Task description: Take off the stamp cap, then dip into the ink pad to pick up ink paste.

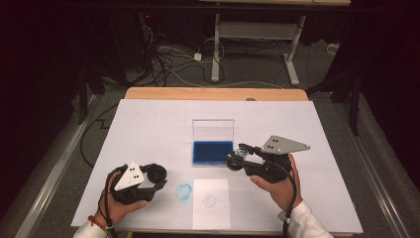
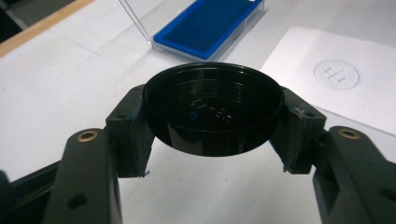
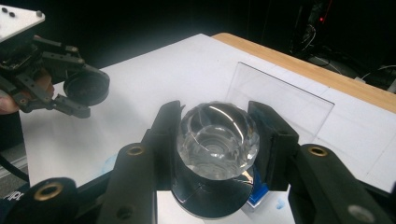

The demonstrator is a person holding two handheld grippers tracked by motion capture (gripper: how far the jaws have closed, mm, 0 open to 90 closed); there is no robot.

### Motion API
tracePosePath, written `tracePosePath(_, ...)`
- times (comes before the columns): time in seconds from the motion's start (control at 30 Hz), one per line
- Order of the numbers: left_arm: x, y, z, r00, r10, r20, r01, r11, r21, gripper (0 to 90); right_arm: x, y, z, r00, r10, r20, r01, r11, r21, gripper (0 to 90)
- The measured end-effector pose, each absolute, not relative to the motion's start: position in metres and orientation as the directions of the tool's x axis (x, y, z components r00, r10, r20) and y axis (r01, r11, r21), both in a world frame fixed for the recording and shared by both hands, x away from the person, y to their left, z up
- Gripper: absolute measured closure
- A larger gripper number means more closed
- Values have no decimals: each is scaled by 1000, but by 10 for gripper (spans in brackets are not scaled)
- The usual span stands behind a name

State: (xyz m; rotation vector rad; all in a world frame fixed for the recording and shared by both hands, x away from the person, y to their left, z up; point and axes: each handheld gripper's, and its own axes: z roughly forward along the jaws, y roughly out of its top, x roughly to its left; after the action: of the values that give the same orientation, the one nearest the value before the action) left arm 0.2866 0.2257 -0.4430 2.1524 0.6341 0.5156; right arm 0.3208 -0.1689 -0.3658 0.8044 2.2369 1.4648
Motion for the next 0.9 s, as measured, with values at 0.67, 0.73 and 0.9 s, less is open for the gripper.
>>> tracePosePath(0.67,279,234,-452,795,593,126,290,-555,779,370,327,-171,-368,-767,642,14,284,319,904,573)
tracePosePath(0.73,279,234,-451,796,592,126,288,-553,782,370,327,-170,-368,-769,639,16,285,320,904,573)
tracePosePath(0.9,280,234,-452,798,590,121,293,-555,778,370,329,-167,-369,-771,637,12,288,332,898,573)
